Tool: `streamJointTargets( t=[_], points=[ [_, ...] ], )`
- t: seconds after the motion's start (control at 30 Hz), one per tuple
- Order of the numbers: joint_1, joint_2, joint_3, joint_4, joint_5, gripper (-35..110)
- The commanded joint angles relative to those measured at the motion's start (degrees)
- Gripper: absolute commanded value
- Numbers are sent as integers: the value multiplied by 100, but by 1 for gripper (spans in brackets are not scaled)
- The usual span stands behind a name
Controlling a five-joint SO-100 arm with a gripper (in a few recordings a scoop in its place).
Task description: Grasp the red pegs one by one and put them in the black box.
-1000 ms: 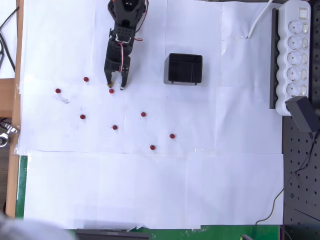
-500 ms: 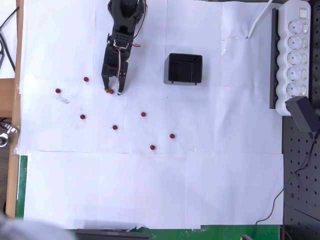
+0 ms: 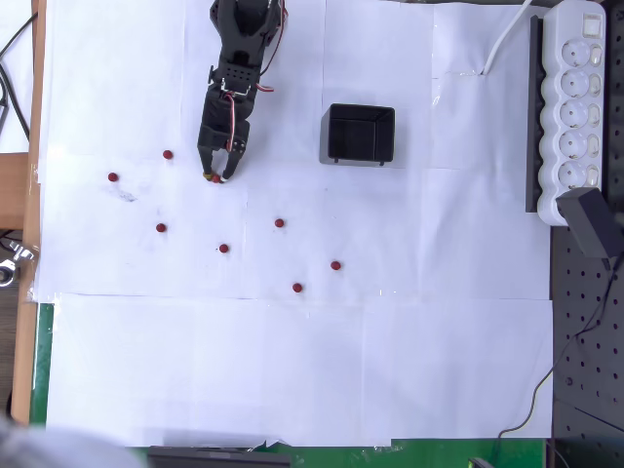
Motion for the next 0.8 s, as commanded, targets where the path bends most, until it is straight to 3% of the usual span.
streamJointTargets(
  t=[0.0, 0.27, 0.47, 0.63, 0.77],
  points=[
    [88, -220, 352, 712, -237, 0],
    [-343, -2153, 1846, 5396, -1336, 0],
    [-1187, -2619, 4280, 8903, -2285, 0],
    [-2399, -2593, 6082, 10573, -3041, 0],
    [-3604, -2452, 6829, 11136, -3709, 0]
  ],
)
